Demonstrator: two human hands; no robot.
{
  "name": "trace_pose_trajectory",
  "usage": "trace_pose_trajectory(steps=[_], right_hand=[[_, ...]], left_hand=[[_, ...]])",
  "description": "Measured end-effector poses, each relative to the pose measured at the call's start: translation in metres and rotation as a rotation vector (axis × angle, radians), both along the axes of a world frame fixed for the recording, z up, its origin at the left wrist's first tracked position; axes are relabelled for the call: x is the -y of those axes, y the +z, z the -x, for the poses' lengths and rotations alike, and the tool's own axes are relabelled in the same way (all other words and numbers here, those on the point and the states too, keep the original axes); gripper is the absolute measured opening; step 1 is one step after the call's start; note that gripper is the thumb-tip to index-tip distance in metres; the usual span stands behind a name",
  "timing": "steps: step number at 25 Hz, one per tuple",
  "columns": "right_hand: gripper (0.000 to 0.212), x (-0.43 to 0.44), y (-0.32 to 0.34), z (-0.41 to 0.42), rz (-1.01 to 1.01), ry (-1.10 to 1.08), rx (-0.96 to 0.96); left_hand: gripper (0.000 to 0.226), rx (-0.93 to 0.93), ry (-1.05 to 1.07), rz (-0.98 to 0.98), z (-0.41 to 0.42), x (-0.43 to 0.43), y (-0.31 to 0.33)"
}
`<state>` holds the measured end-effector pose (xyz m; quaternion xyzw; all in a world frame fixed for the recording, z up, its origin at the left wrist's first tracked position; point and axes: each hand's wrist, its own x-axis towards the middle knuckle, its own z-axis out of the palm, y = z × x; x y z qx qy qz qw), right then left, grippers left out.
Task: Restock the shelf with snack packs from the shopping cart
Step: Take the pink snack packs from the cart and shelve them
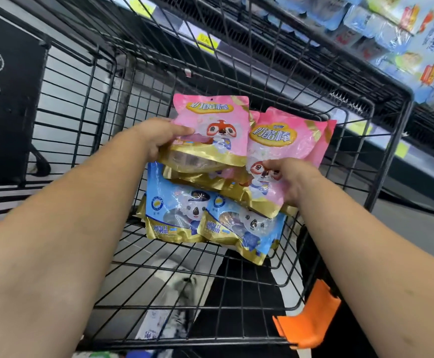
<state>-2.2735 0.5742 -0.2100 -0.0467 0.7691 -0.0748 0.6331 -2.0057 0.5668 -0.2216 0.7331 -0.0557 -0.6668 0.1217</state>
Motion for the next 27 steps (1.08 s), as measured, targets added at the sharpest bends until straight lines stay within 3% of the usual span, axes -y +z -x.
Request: trace_pose_trajectory(steps=[5, 8, 13, 18, 27], right_hand=[[0.038, 0.000, 0.007, 0.005, 0.077, 0.081, -0.070], [0.038, -0.001, 0.017, 0.008, 0.138, 0.085, -0.071], [0.023, -0.005, 0.053, 0.011, 0.237, 0.089, 0.003], [0.029, 0.002, 0.106, 0.016, 0.319, 0.097, 0.147], [0.031, 0.021, 0.226, 0.048, 0.466, 0.195, 0.243]], left_hand=[[0.054, -0.136, 0.119, 0.045, 0.014, -0.003, 0.011], [0.078, -0.161, 0.192, 0.065, 0.014, -0.010, 0.020], [0.082, -0.164, 0.248, 0.128, 0.007, -0.032, 0.057], [0.074, -0.151, 0.276, 0.284, -0.005, -0.054, 0.113], [0.098, -0.157, 0.217, 0.510, 0.003, -0.060, 0.241]])
